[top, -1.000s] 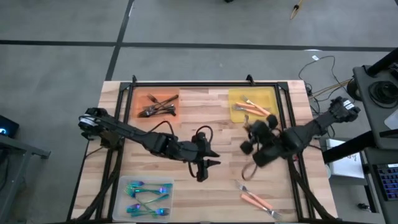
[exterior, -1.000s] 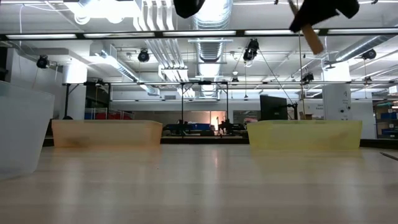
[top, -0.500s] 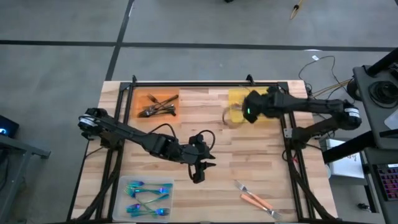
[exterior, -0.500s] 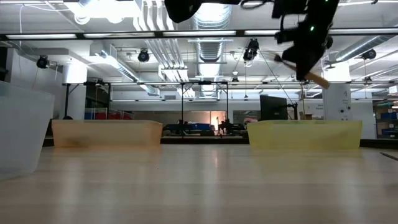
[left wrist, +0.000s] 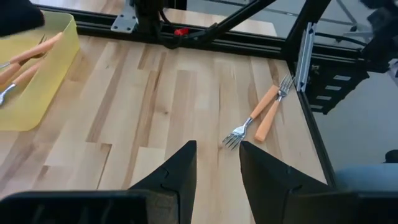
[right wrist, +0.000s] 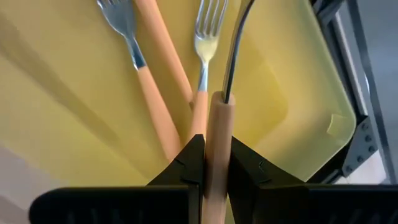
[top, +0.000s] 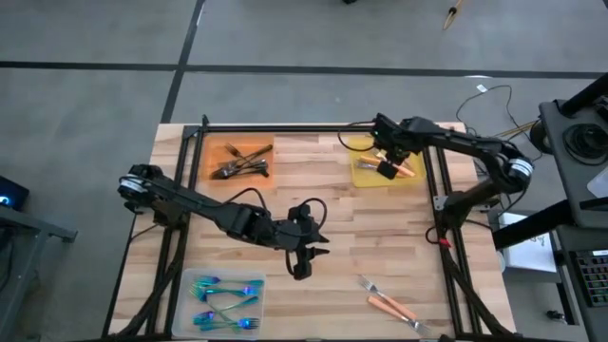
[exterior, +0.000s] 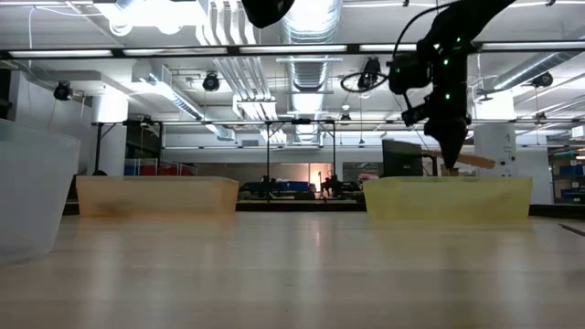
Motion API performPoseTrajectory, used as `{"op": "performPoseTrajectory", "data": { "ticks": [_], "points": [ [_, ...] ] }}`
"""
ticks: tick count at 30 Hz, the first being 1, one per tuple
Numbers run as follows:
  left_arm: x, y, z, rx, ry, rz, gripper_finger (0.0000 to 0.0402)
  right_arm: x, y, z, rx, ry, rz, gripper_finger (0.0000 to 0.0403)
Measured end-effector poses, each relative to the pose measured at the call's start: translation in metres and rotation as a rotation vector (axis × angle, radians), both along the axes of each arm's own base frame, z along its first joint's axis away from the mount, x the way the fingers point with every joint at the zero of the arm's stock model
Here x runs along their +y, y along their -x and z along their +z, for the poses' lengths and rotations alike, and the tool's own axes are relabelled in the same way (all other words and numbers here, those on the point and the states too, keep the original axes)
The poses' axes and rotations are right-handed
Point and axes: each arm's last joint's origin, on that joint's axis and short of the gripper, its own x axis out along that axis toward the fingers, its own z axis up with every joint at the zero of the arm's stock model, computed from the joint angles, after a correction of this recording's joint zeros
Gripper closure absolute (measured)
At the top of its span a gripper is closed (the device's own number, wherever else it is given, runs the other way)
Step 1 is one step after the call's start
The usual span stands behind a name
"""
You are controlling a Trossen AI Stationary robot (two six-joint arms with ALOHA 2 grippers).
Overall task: Sort silverware by color (type)
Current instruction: Put the orange fork into the yellow bin
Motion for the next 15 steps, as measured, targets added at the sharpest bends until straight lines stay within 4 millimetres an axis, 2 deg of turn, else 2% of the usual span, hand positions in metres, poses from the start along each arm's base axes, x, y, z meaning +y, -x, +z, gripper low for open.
{"op": "performPoseTrajectory", "data": {
  "ticks": [4,8,12,15],
  "points": [
    [0.001,0.0,0.001,-0.008,-0.014,0.025,0.0299,-0.005,-0.004,-0.012,0.043,-0.023,0.0,0.0371],
    [0.001,0.001,0.001,-0.008,-0.016,0.029,0.0299,-0.006,-0.006,-0.015,0.052,-0.031,-0.001,0.0318],
    [0.001,0.001,0.001,-0.009,-0.014,0.031,0.0299,-0.003,-0.002,-0.01,0.036,-0.027,-0.039,0.027],
    [0.001,0.002,0.002,0.001,-0.014,0.032,0.0299,0.006,0.005,0.002,0.033,-0.066,-0.088,0.0253]
  ]
}}
